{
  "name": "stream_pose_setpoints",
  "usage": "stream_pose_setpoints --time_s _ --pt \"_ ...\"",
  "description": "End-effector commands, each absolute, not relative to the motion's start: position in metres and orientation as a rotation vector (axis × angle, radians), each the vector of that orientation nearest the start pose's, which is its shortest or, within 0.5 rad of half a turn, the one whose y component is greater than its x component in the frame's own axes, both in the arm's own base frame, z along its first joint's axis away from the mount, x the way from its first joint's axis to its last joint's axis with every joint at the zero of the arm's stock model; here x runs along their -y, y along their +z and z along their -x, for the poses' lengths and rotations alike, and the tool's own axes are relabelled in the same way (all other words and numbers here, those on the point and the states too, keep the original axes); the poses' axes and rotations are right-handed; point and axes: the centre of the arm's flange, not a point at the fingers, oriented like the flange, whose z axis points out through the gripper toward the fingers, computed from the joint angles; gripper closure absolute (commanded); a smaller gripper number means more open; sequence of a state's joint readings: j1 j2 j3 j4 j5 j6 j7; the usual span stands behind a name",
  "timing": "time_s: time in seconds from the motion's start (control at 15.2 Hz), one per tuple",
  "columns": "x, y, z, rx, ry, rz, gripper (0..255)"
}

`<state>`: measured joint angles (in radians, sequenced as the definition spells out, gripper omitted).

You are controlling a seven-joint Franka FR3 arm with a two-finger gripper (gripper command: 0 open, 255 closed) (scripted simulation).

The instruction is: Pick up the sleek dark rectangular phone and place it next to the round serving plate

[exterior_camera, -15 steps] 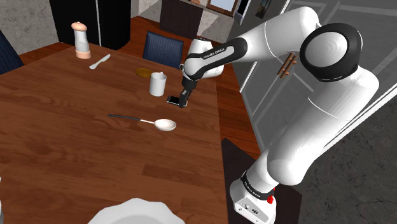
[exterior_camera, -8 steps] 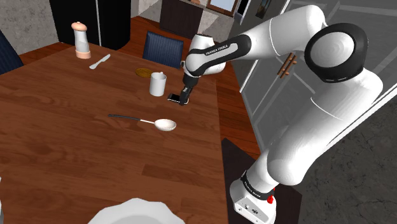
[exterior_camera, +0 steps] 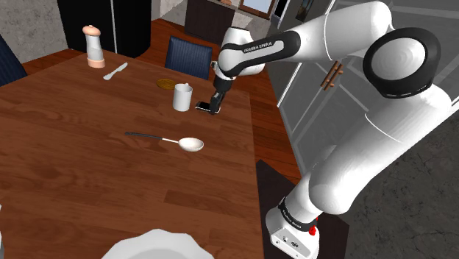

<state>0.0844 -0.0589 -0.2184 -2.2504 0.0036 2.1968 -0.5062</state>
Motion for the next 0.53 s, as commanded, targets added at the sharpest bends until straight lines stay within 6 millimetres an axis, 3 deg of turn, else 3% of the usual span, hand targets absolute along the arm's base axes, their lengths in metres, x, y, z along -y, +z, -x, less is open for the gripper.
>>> stream_pose_setpoints --time_s 0.0,0.33,0.46 --pt "0.069 0.401 -0.509 0.576 -0.013 3.074 255" --pt "0.069 0.427 -0.509 0.576 -0.013 3.074 255" --pt "0.045 0.427 -0.498 0.576 -0.013 3.074 255"
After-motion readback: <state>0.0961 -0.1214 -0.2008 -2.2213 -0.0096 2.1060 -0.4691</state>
